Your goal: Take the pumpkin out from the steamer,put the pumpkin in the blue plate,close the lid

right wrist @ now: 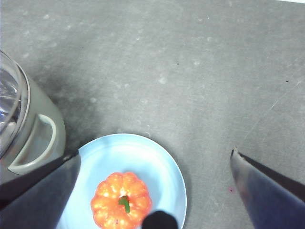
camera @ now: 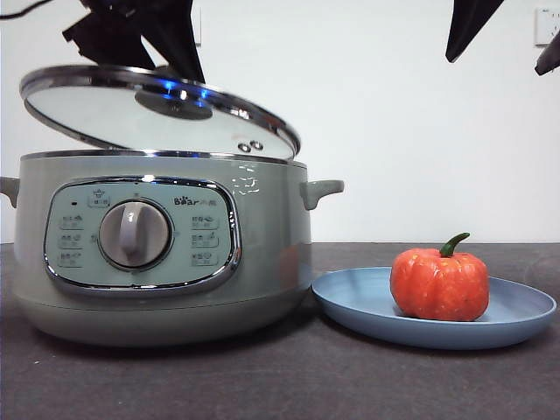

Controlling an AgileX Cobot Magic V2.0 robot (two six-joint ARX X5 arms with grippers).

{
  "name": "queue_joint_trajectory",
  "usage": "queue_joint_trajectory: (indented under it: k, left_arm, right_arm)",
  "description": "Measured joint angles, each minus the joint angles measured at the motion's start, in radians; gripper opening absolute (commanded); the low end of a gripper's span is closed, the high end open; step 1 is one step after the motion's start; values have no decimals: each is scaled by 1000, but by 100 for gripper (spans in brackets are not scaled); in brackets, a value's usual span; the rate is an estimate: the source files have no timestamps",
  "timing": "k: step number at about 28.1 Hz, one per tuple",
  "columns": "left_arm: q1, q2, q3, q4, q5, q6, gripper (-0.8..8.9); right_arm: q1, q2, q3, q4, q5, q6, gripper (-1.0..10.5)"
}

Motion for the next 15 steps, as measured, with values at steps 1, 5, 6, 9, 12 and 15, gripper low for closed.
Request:
queue_joint_trajectory:
  k: [1,5,6,9,12,15]
  left_arm:
    - [0,6,0,-1,0,0,-9]
    - [-1,7,0,-3,0,0,-9]
    - [-1,7,0,-3,0,0,-9]
    - [-2,8,0,-5,0,0,-9]
    - [-2,16,0,-13,1,0,-9]
    - [-5,27,0,-23,6,0,-9]
  right_arm:
    - [0,0,0,-2,0,0,595]
    - [0,0,0,-5,0,0,595]
    - [0,0,0,-5,0,0,595]
    - [0,0,0,-5,0,0,595]
    - [0,0,0,-5,0,0,595]
    - [0,0,0,-6,0,0,595]
